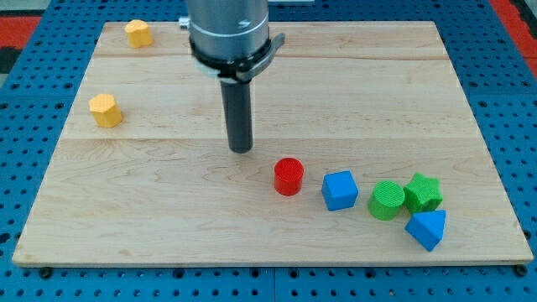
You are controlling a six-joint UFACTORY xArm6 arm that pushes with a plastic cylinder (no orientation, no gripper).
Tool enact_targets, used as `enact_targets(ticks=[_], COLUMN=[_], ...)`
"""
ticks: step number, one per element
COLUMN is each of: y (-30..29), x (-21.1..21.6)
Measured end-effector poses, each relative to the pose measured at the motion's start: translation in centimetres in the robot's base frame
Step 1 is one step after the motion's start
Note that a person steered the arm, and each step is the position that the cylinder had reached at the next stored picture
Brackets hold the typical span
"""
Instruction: Move the yellow hexagon towards right side
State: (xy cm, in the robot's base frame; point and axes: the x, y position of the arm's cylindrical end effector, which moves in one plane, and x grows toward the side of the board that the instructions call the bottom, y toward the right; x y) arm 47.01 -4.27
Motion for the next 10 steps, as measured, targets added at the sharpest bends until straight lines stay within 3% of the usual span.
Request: enact_targets(ticks=[1,2,3,4,5,6,7,8,10], y=[2.4,9.8,9.8,1.6,-0.3,-10.8,-23.5,-26.1,-15.7], x=[3.6,4.0,3.0,-3.4,-11.9,-16.9,-17.5,-13.0,-6.9])
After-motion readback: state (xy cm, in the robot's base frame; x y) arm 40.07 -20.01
